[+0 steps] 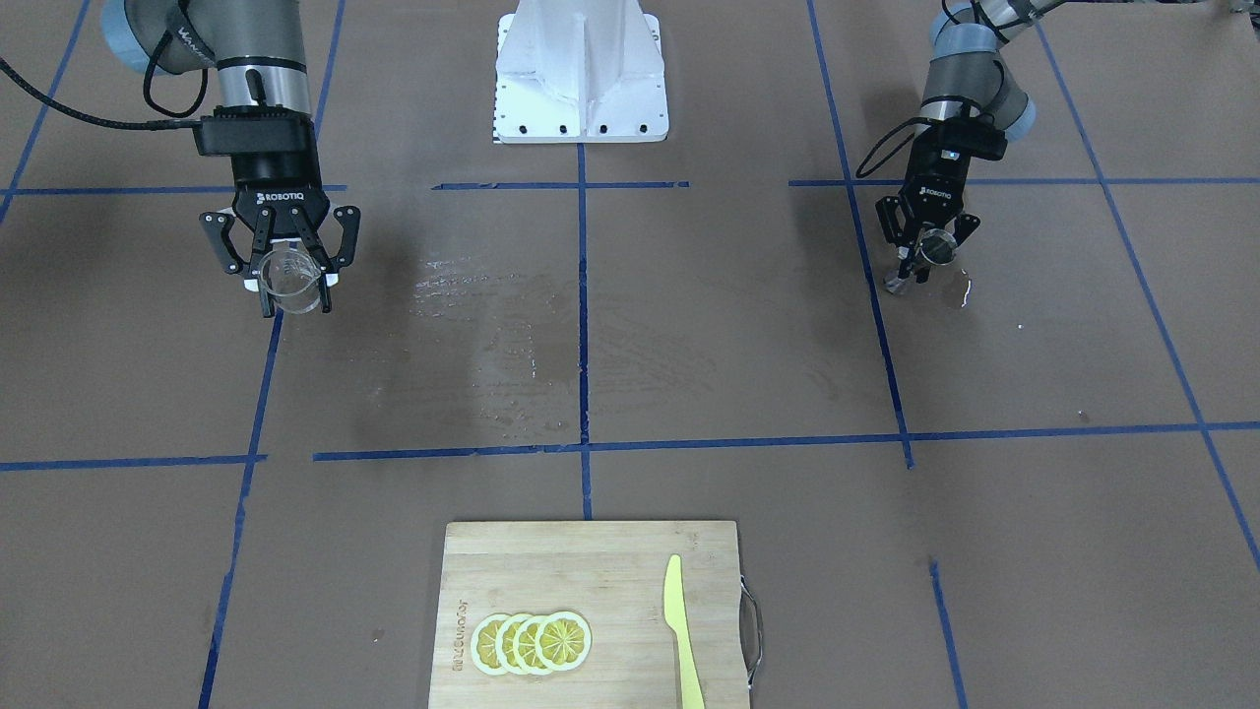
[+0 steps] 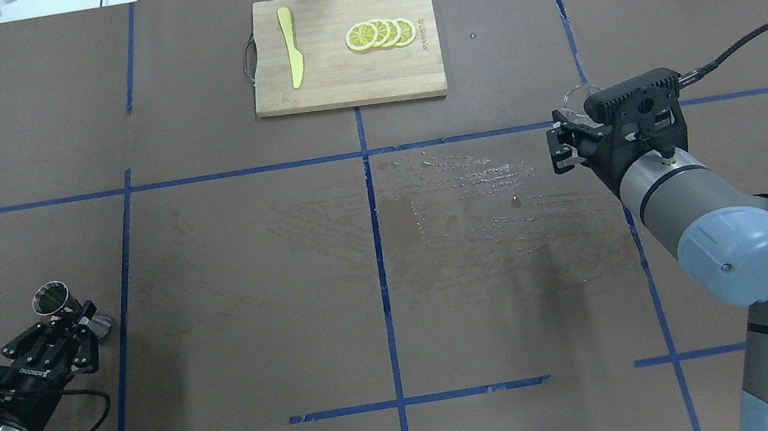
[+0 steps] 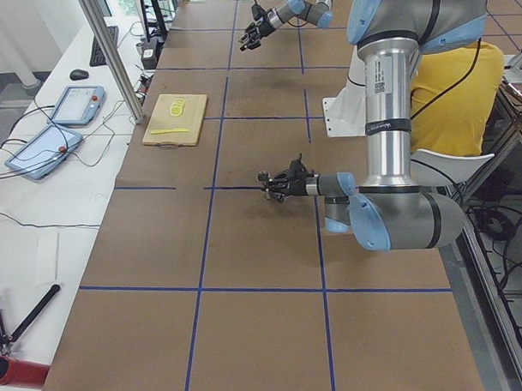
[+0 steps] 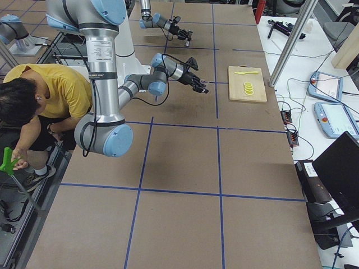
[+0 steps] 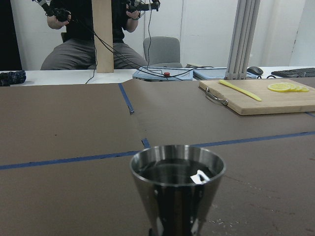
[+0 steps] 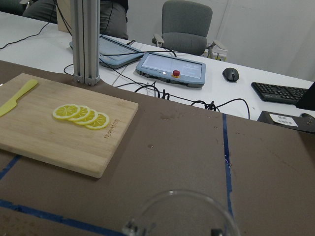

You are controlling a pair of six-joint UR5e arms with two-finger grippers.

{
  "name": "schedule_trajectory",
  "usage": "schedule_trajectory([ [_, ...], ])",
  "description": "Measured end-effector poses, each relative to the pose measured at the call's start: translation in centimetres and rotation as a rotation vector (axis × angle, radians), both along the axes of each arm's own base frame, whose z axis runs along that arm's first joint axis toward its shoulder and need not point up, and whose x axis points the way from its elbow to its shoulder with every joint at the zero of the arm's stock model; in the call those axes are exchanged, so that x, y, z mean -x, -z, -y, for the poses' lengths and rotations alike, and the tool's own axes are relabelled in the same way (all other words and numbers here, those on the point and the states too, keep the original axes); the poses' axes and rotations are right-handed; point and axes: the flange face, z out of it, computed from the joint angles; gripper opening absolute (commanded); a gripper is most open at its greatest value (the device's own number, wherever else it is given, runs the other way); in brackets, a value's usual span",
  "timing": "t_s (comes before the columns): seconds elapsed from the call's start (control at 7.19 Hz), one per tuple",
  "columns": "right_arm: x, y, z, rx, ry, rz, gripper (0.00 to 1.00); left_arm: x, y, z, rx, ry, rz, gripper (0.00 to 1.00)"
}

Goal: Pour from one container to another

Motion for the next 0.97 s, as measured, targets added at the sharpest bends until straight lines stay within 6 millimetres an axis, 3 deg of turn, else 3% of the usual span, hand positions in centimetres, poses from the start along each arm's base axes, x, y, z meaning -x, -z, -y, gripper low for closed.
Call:
schedule_trajectory([
  [0.56,0.16,0.23,-0.06,-0.002,0.003,0.004,0.00,-0.16,-0.05,-0.24,0.000,-0.006,0.001,0.14],
  [0.97,0.19,0.50,-0.08,-0.004,0.003,0.010,0.00,-0.25,-0.06,-0.35,0.000,-0.009,0.002,0.40],
])
